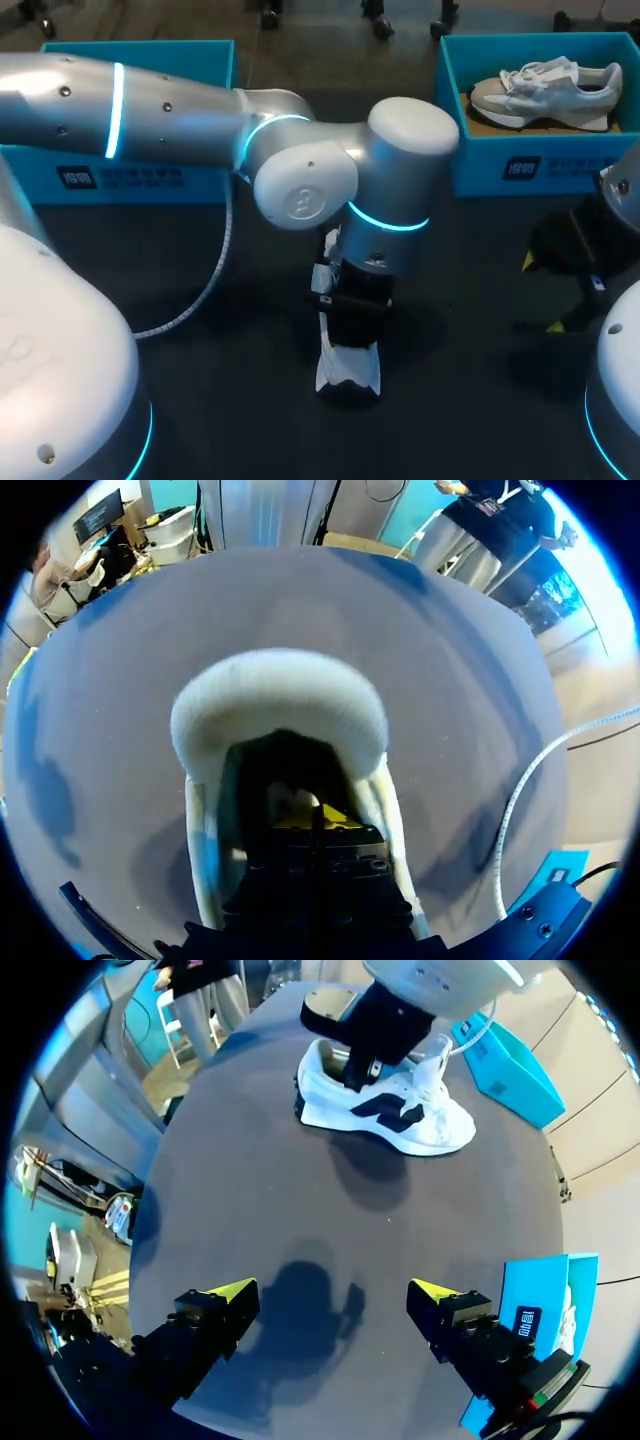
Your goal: Take the shoe out of the shoebox, open the shoe tongue, remove and reinsert the insole, then place the shoe into the shoebox
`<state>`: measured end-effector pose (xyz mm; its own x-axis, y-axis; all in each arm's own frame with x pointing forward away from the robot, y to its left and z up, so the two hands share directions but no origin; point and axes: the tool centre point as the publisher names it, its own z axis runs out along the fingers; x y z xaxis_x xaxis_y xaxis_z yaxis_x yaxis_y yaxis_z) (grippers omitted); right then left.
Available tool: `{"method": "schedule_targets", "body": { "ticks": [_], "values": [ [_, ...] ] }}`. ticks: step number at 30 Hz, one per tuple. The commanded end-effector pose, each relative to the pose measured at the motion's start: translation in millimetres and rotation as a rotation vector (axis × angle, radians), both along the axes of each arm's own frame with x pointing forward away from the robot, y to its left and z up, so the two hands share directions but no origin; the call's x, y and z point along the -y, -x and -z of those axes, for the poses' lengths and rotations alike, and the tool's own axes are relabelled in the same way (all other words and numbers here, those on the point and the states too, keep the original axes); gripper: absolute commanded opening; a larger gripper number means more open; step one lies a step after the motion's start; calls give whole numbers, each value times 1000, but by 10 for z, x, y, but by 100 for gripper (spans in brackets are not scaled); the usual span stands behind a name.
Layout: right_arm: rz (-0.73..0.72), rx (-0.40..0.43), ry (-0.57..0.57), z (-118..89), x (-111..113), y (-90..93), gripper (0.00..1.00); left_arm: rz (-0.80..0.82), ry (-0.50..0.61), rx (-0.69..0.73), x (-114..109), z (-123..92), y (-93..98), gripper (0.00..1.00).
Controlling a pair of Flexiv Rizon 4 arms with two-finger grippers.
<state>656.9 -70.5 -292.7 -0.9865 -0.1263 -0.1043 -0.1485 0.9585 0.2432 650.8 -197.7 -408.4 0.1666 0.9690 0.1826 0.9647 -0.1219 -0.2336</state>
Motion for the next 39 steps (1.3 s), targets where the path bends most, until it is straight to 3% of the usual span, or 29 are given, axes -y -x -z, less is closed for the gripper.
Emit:
{"method": "schedule_targets", "body": {
  "ticks": [1, 4, 10, 17, 22, 31, 39],
  "values": [
    [0, 3, 1, 6, 2, 14, 100, 9, -13, -25, 126, 274, -28, 0],
    [0, 3, 1, 6, 2, 14, 100, 6, 13, -36, 142, 277, -11, 0],
    [0, 3, 1, 6, 2, 14, 100, -7, 71, 51, 160, 2, 69, 0],
    [0, 3, 1, 6, 2, 14, 100, 14, 109, 18, 152, -209, 176, 0],
    [0, 3, 1, 6, 2, 14, 100, 32, 69, 11, 239, -75, 228, 0],
    [0, 3, 1, 6, 2, 14, 100, 11, 38, 32, 223, 178, 114, 0],
    [0, 3, 1, 6, 2, 14, 100, 23, 58, 50, 155, -26, 121, 0]
  ]
}}
